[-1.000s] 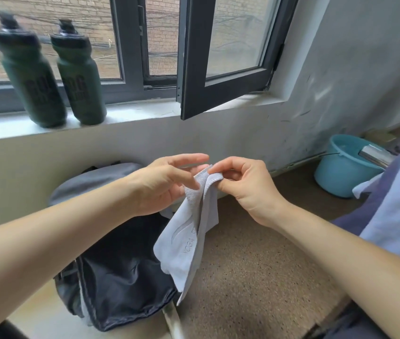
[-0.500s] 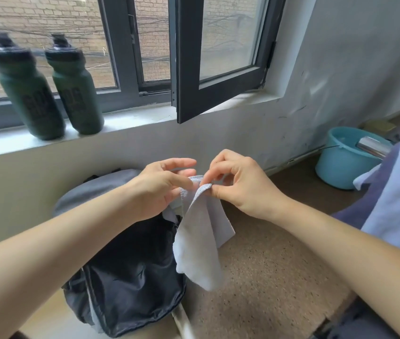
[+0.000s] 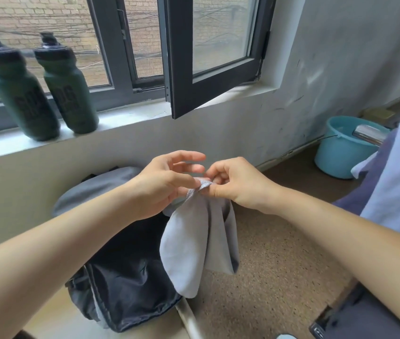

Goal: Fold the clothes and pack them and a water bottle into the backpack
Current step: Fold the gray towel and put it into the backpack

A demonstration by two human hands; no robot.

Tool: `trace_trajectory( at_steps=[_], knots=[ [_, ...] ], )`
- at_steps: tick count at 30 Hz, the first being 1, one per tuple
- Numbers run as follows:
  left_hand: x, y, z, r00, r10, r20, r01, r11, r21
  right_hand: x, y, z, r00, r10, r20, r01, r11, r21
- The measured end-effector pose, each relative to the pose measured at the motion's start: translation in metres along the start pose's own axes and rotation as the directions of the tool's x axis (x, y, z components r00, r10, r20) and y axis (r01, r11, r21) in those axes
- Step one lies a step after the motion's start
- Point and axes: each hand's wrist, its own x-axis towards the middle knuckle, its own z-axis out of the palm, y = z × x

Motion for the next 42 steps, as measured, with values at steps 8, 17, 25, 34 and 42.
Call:
trace_trajectory(
  at_steps=[8, 17, 25, 34, 42],
  knots=[
    [-0.005, -0.021, 0.000, 0.991, -0.073, 0.108, 0.038, 0.953, 0.301, -0.001, 0.004, -0.025, 0.990, -0.057, -0.127, 0.056, 0.998, -0.016],
    [-0.006, -0.036, 0.015, 0.912, -0.212, 0.352, -0.081, 0.747, 0.660, -0.001, 0.008, -0.043, 0.940, -0.018, -0.340, 0.055, 0.994, 0.097],
    [0.013, -0.043, 0.024, 0.939, 0.303, -0.160, -0.090, 0.668, 0.739, 0.002, 0.007, -0.035, 0.945, -0.006, -0.327, 0.095, 0.962, 0.257],
    [0.016, -0.057, 0.027, 0.892, 0.434, -0.124, -0.169, 0.576, 0.800, 0.013, 0.005, -0.027, 0.864, 0.019, -0.503, 0.136, 0.953, 0.270],
    [0.017, -0.048, 0.011, 0.760, 0.622, -0.186, -0.249, 0.544, 0.801, 0.018, 0.014, -0.039, 0.711, 0.032, -0.702, 0.035, 0.996, 0.081]
  ],
)
